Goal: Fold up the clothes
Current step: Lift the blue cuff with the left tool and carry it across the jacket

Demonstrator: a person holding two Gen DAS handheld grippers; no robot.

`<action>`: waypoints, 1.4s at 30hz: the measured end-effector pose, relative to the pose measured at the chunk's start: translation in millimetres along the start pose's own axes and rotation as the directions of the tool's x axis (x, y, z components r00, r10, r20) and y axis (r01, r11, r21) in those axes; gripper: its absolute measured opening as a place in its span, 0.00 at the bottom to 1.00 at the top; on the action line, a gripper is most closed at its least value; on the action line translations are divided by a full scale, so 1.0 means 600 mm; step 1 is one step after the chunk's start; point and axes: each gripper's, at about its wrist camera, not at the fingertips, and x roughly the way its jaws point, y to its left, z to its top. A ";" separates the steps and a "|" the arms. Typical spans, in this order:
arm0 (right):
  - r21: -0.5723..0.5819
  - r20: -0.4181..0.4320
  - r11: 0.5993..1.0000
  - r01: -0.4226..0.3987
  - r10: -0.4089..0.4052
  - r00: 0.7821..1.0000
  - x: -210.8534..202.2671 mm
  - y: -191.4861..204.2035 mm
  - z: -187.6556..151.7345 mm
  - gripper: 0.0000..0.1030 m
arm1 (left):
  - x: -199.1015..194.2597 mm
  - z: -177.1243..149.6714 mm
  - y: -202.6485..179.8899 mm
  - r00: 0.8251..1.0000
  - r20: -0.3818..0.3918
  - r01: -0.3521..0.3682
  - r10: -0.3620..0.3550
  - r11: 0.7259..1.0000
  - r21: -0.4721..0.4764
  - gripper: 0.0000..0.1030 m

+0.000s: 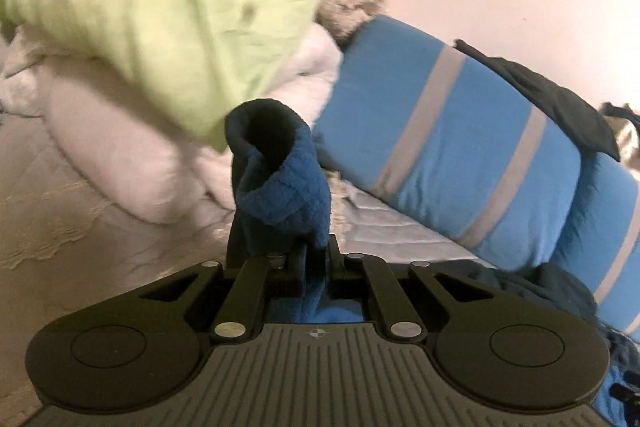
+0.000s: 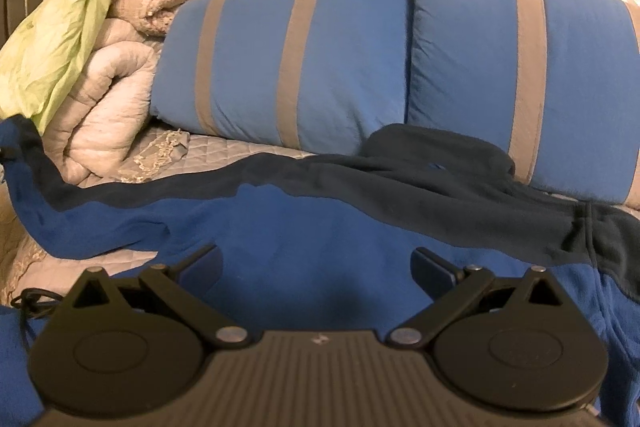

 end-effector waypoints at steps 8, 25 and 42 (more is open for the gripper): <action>0.001 -0.021 0.999 0.047 -0.047 0.999 0.007 -0.007 -0.003 1.00 | 0.025 0.021 -0.071 0.997 -0.043 0.059 -0.056 0.996 0.070 0.07; -0.127 -0.043 0.986 0.112 -0.118 0.992 0.018 0.010 -0.013 1.00 | 0.055 0.048 -0.277 0.983 -0.091 0.181 -0.160 0.934 0.307 0.07; -0.096 -0.062 0.989 0.109 -0.115 0.991 0.024 -0.003 -0.011 1.00 | 0.082 0.035 -0.477 0.936 -0.189 0.348 -0.297 0.864 0.363 0.07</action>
